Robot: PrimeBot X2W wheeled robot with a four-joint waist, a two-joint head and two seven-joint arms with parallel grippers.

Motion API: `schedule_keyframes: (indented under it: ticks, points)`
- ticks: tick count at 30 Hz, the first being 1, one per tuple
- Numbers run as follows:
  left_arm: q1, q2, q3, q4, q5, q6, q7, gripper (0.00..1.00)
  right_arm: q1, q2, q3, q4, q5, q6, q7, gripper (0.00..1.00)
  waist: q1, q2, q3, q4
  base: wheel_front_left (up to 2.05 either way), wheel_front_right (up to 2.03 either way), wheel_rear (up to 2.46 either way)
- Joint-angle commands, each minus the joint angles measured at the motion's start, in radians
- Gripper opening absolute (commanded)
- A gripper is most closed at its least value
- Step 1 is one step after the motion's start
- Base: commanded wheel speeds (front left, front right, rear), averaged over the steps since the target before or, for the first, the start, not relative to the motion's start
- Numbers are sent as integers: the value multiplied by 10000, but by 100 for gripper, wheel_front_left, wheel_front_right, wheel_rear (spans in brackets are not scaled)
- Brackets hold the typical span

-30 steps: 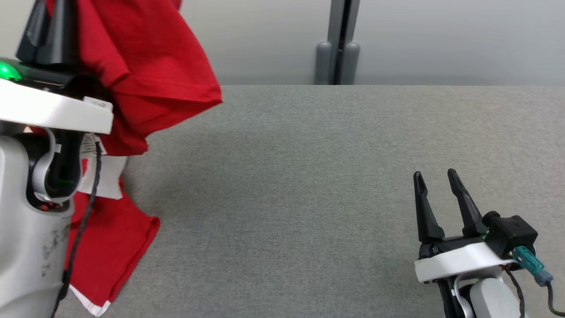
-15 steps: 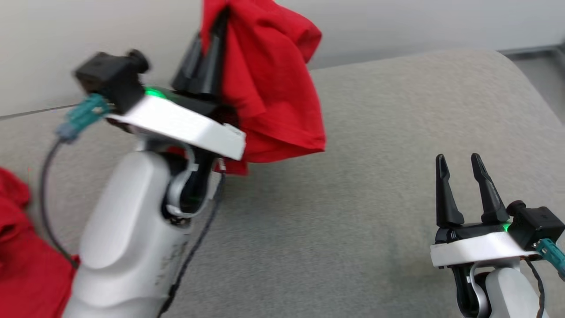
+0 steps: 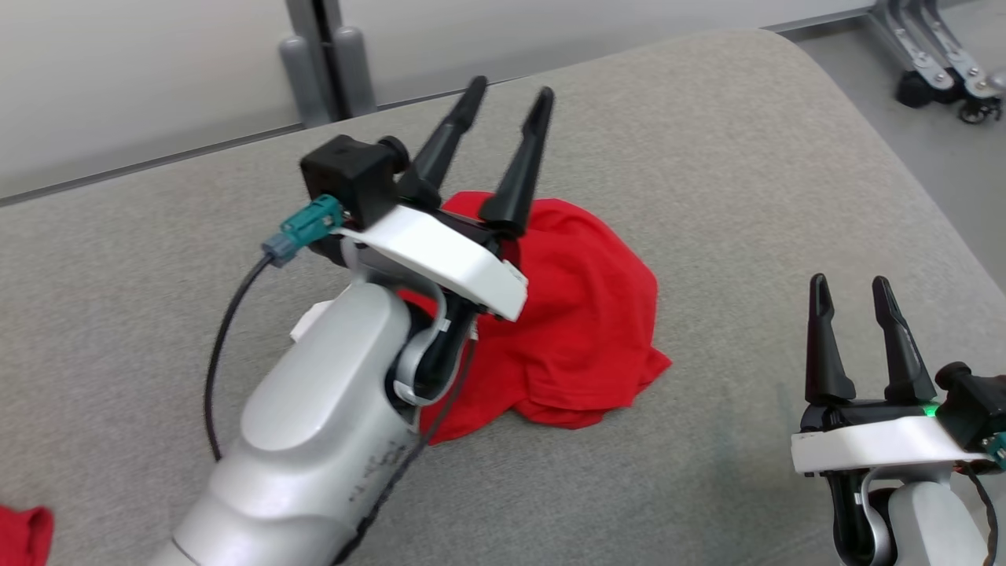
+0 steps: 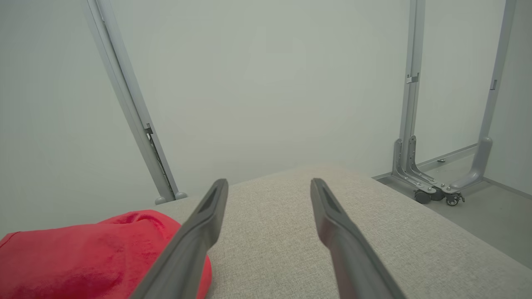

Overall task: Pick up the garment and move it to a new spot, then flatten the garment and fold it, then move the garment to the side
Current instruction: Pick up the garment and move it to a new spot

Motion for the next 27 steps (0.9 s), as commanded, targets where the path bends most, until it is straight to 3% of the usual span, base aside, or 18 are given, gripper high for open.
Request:
schedule_keyframes:
  ticks: [1,11,15,24,27]
  points:
    - [-201,147,116,84,82,19,-116,100,15,-21,-24,-15,-59,0,-10,100,0,0,-62,250,0,0,0]
    - [1051,1873,838,456,1206,-464,-708,100,-42,-24,-56,-564,-856,0,-12,100,0,0,-597,2076,0,0,0]
    - [2257,2175,1545,-88,1634,-756,-712,100,188,-30,46,-698,-1186,0,-10,100,0,0,-822,2732,0,0,0]
    - [4818,1735,2764,-958,3128,-1422,-699,100,945,-30,260,-829,-915,0,-10,100,0,0,-1140,3554,0,0,0]
    - [5383,1264,3243,-1163,3452,-1507,-699,100,1161,-30,287,-797,-837,0,-10,100,0,0,-1260,3656,0,0,0]
